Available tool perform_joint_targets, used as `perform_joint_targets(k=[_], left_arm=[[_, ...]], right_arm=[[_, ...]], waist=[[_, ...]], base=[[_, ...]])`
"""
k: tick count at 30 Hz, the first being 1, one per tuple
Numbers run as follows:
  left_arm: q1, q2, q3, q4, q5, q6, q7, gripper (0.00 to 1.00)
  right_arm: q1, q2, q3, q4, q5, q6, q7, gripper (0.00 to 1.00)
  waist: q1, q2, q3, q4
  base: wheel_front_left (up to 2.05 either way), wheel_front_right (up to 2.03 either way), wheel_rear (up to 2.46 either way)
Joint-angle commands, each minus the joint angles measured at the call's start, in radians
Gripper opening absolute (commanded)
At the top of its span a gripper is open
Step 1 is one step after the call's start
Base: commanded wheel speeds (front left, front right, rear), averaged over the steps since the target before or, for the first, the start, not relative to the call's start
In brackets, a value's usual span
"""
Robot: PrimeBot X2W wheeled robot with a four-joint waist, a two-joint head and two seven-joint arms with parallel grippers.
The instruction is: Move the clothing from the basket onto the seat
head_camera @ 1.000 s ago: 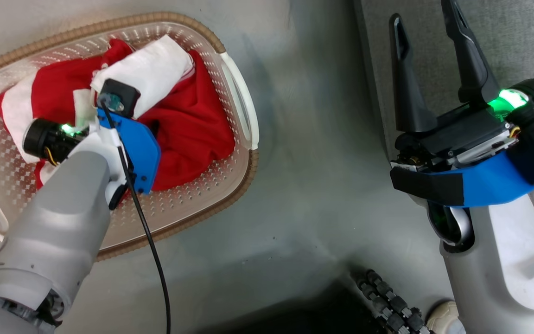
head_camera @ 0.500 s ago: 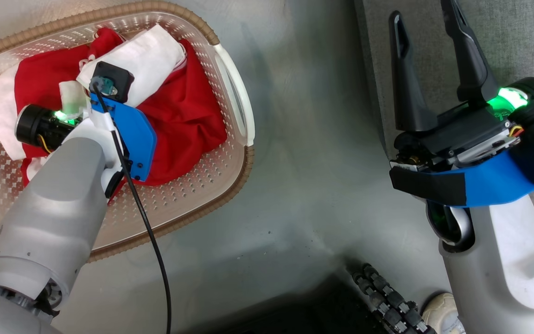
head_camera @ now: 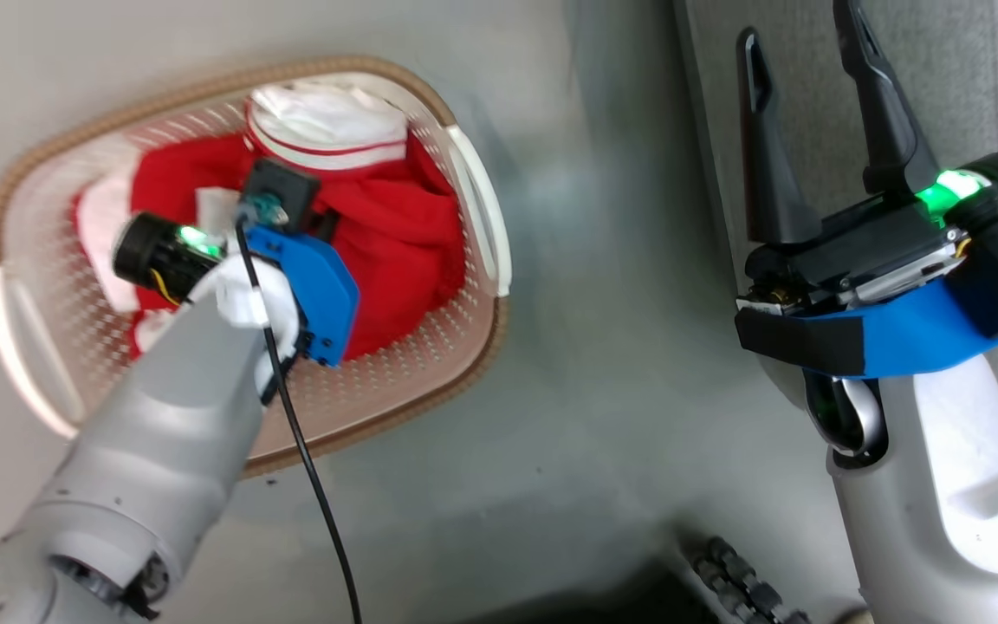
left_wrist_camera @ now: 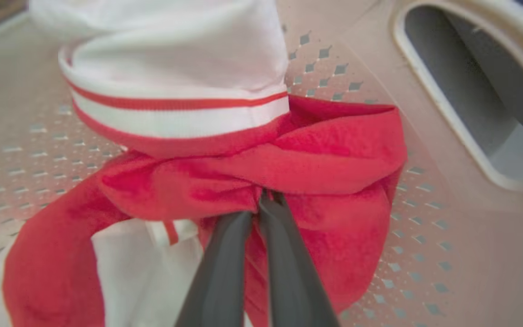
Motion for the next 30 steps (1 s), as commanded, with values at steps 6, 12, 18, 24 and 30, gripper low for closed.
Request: perform_joint_targets(k=[6, 12, 18, 24, 30], left_arm=[[0.062, -0.029, -0.019, -0.022, -0.031, -0.001, -0.116, 0.00], [0.115, -0.032, -0.020, -0.058, -0.026, -0.001, -0.153, 0.00], [0.173, -0.002, 0.064, -0.179, 0.020, 0.012, -0.154, 0.00], [0.229, 0.007, 0.159, -0.291, 0.077, 0.023, -0.155, 0.00], [0.275, 0.011, 0.256, -0.397, 0.133, 0.029, -0.154, 0.00]], right_arm=[[0.057, -0.002, -0.011, 0.036, -0.041, 0.000, -0.004, 1.00], [0.113, -0.002, -0.024, 0.074, -0.067, 0.000, -0.004, 1.00], [0.179, -0.003, -0.034, 0.103, -0.088, 0.000, -0.004, 1.00], [0.248, -0.012, -0.038, 0.128, -0.090, 0.000, -0.004, 1.00], [0.300, -0.012, -0.034, 0.141, -0.091, 0.000, -0.004, 1.00]], waist=[[0.0000, 0.0000, -0.173, 0.076], [0.0000, 0.0000, -0.317, 0.114], [0.0000, 0.0000, -0.450, 0.143], [0.0000, 0.0000, -0.572, 0.168], [0.0000, 0.0000, -0.668, 0.176]], base=[[0.00, 0.00, 0.00], [0.00, 0.00, 0.00], [0.00, 0.00, 0.00], [0.00, 0.00, 0.00], [0.00, 0.00, 0.00]])
